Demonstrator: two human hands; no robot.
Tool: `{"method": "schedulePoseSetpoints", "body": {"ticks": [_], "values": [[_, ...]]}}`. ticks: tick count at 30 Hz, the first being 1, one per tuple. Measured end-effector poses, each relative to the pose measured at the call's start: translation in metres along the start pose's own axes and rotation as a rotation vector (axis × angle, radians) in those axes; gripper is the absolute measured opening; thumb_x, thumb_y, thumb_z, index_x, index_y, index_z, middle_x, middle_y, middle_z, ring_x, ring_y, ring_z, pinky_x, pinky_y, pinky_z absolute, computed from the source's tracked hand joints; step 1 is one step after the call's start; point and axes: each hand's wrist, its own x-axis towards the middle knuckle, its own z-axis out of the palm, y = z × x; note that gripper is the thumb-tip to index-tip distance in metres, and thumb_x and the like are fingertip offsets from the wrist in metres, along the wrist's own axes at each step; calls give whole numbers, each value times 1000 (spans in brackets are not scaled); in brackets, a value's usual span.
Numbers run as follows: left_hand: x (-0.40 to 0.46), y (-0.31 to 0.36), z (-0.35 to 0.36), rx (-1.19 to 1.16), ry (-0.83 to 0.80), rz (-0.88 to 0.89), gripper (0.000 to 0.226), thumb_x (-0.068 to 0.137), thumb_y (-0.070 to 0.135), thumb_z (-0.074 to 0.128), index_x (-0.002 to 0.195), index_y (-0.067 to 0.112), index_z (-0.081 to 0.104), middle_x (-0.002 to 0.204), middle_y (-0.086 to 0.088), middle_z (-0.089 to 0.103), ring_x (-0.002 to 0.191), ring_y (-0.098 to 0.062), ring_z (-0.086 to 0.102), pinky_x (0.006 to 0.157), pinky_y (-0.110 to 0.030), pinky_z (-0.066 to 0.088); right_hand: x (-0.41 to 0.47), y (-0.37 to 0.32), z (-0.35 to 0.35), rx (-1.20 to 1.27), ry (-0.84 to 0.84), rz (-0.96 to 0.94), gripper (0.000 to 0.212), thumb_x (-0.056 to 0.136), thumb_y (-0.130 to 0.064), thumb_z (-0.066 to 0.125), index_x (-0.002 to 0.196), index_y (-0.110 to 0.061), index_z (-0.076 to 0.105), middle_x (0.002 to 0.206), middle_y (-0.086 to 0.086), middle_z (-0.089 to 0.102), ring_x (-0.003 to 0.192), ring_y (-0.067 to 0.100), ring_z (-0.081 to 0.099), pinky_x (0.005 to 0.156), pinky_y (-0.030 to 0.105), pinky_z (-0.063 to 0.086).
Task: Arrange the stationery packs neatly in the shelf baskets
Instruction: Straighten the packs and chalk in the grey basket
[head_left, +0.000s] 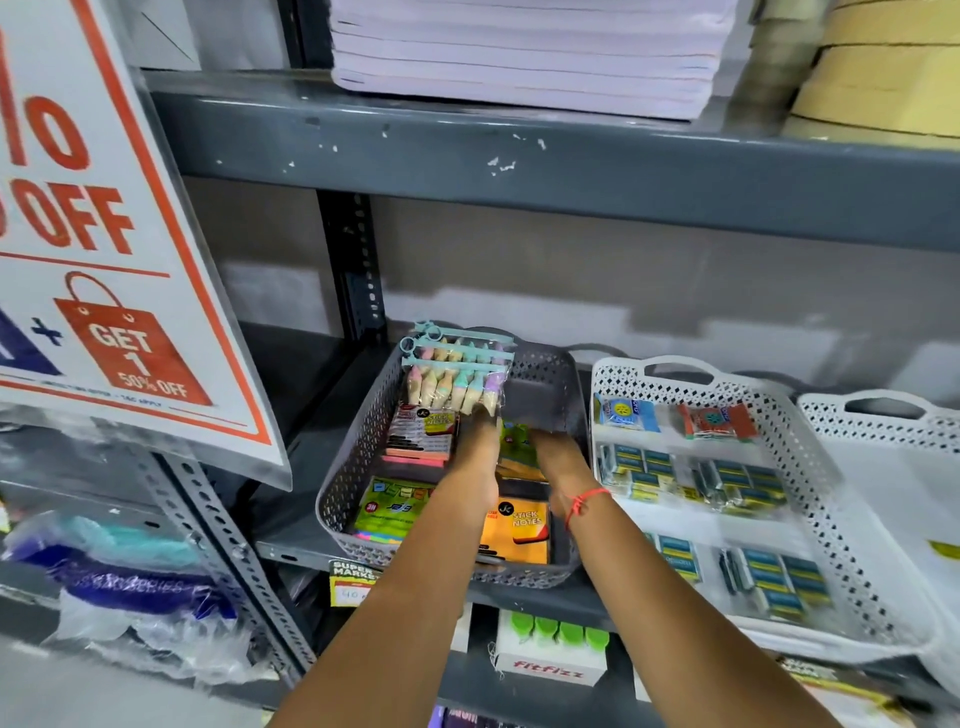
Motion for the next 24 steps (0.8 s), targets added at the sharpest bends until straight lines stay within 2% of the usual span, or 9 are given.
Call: {"method": "schedulePoseSetpoints", "body": {"ticks": [3, 4, 6, 8, 10, 12, 16, 21, 24], "values": [[1, 4, -2, -16, 4, 22, 56, 98, 49, 26, 143, 17, 35, 149, -15, 39, 137, -30, 37, 115, -44, 29, -1, -1, 5, 92, 26, 9, 28, 97, -12, 40, 91, -2, 65, 108, 18, 62, 76, 17, 52, 59, 24, 35], [5, 4, 0, -30, -5, 7, 57, 98, 50, 26, 143, 17, 34, 150, -15, 38, 138, -29, 36, 115, -43, 29, 0, -1, 4, 135, 40, 11, 28, 97, -11, 40, 89, 0, 65, 103, 19, 61, 75, 18, 53, 60, 25, 36], [10, 2, -3, -35, -7, -11, 59, 97, 53, 26, 144, 17, 33, 150, -14, 37, 138, -28, 37, 113, -41, 30, 1, -2, 3, 156, 34, 1, 32, 96, -9, 41, 111, 12, 60, 113, 30, 61, 90, 24, 56, 69, 30, 41], [8, 2, -3, -31, -11, 2, 58, 97, 53, 26, 143, 18, 34, 149, -14, 40, 136, -28, 39, 110, -40, 33, 2, -2, 1, 118, 33, -13, 35, 95, -9, 41, 119, 12, 55, 128, 29, 57, 101, 29, 57, 73, 30, 41], [9, 2, -3, -24, -2, -1, 59, 97, 52, 26, 144, 18, 33, 150, -14, 37, 137, -29, 38, 114, -41, 30, 4, -3, 2, -58, 28, -63, 32, 96, -10, 39, 115, 7, 59, 133, 26, 55, 108, 29, 56, 77, 27, 37], [8, 1, -3, -11, -12, 4, 59, 98, 51, 24, 146, 16, 29, 152, -14, 33, 138, -29, 36, 115, -44, 27, 4, -3, 3, -279, 18, -59, 31, 98, -12, 37, 99, 6, 62, 130, 27, 55, 118, 33, 54, 89, 32, 42], [6, 2, -7, -35, -46, -10, 58, 99, 51, 22, 142, 15, 36, 151, -15, 36, 134, -29, 40, 112, -46, 33, 6, -2, 15, -620, -74, -139, 38, 99, -16, 36, 114, 6, 63, 125, 25, 59, 119, 34, 54, 96, 33, 44], [6, 0, -14, -52, -48, -58, 64, 96, 55, 23, 145, 15, 29, 153, -15, 33, 139, -30, 34, 115, -49, 28, 7, 3, 14, -572, 29, -101, 33, 94, -10, 41, 118, 5, 58, 129, 23, 55, 119, 33, 53, 90, 29, 44], [6, 0, -15, -53, -54, -67, 65, 96, 56, 23, 145, 14, 30, 153, -16, 33, 139, -31, 35, 114, -49, 30, 2, 1, 12, -591, 2, -107, 39, 94, -13, 42, 128, 3, 52, 135, 22, 53, 125, 32, 50, 100, 32, 42]]}}
